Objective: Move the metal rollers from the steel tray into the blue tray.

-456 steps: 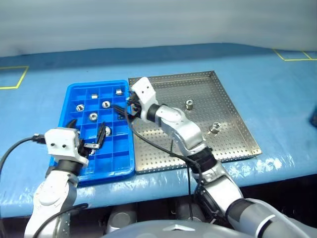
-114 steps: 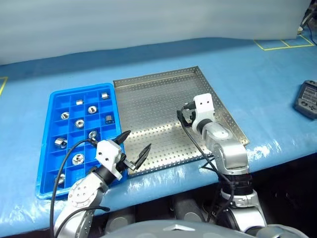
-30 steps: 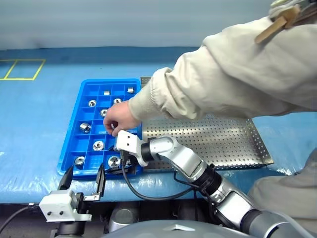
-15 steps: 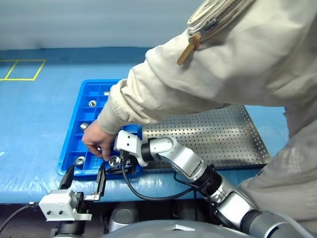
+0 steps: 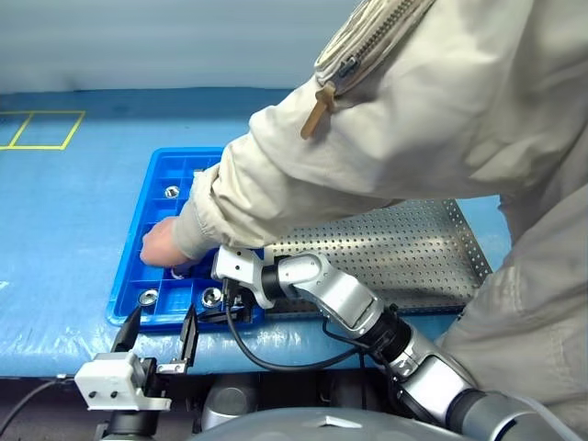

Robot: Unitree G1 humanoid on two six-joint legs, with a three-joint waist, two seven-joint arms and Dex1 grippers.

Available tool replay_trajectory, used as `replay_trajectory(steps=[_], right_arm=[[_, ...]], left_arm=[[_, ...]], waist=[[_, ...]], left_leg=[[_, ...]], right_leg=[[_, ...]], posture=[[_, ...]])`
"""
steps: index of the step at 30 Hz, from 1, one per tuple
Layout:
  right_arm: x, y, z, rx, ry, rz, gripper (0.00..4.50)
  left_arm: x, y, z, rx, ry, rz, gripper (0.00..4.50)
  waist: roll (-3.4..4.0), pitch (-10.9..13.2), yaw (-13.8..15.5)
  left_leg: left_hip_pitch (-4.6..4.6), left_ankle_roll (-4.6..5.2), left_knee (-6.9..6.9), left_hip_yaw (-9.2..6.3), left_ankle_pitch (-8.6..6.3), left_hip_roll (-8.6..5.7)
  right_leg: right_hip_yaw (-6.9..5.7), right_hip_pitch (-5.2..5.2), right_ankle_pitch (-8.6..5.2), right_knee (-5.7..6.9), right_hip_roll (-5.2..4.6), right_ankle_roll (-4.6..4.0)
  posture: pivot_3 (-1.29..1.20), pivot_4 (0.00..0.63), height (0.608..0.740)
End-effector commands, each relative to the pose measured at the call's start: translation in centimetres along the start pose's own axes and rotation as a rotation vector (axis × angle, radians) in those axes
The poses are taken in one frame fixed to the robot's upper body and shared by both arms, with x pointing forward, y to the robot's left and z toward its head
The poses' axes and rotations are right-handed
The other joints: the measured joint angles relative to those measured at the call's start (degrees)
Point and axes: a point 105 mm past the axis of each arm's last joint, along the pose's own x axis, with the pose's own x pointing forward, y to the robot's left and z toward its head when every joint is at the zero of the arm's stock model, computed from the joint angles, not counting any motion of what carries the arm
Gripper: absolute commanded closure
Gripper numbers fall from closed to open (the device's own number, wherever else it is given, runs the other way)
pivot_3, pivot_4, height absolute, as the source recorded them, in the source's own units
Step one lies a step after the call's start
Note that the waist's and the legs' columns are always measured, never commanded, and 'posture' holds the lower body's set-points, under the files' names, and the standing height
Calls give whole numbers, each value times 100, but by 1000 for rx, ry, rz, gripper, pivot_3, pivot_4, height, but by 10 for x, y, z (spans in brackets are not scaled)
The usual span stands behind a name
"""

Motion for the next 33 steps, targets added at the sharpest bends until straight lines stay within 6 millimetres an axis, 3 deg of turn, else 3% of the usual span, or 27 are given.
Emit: replay_trajectory(steps=[1, 33], right_arm=[[-3, -5, -17, 51, 52, -28, 696], [-3, -4, -13, 71, 21, -55, 696]], left_arm=[[1, 0, 5, 6, -26, -10, 0], [3, 2, 5, 18, -26, -57, 0]], waist=[[0, 0, 0], [0, -1, -8]], left_leg=[[0, 0, 0, 0, 0, 0], [1, 0, 0, -1, 0, 0]], right_leg=[[0, 0, 0, 0, 0, 0], [-2, 1, 0, -1, -2, 0]], posture=[[383, 150, 740], [347, 150, 740]])
